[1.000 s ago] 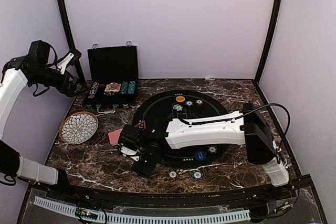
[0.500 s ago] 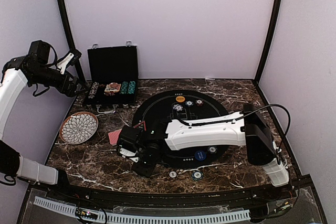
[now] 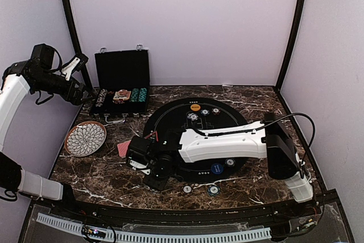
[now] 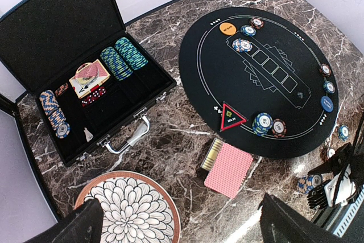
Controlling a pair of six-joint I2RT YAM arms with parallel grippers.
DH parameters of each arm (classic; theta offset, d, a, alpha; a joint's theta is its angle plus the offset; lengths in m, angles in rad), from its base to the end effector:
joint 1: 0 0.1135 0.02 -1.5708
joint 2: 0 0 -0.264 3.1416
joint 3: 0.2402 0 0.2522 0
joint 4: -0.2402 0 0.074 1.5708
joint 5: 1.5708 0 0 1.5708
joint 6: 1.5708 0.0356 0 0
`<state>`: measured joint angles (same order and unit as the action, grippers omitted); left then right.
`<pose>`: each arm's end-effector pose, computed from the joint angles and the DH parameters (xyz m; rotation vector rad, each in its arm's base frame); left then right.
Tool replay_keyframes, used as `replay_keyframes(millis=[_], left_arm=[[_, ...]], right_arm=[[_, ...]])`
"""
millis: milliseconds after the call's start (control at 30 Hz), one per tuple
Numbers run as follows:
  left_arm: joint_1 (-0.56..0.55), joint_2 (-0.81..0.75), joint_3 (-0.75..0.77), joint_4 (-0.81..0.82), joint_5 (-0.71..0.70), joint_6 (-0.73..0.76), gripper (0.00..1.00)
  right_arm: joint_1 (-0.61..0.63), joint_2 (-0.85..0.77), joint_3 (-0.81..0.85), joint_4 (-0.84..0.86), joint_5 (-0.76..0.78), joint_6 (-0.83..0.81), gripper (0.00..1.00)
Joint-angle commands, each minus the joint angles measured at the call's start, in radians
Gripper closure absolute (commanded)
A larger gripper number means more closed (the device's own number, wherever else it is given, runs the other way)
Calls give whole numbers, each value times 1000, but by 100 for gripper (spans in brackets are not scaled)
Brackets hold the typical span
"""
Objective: Distribute texas hold em gaming equipment
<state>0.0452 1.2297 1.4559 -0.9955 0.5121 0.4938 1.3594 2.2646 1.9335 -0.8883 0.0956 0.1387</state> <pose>0.2330 -0.0069 0.4026 0.7361 2.1160 -0.3107 0.1035 0.4663 0.1908 -1.5910 2.3163 0.2412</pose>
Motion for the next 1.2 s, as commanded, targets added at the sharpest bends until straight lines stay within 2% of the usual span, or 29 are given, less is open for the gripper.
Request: replay_keyframes(millis=[0, 233, 567, 1000, 1167], left_arm=[[-4, -17, 15, -25, 8, 10, 1], [-5, -18, 16, -23, 5, 10, 1], [-4, -18, 8, -21, 7, 11, 1], [-4, -18, 6, -17, 13, 11, 1], [-4, -16, 7, -17, 16, 9, 1]], right_arm=[[-10, -44, 36, -11, 55, -10, 94], [-68, -92, 33, -8, 61, 16, 100], [-189, -151, -84, 38, 41, 96, 100], [-204, -112, -218, 99, 23, 130, 100], [-217, -80, -216, 126, 32, 128, 100]])
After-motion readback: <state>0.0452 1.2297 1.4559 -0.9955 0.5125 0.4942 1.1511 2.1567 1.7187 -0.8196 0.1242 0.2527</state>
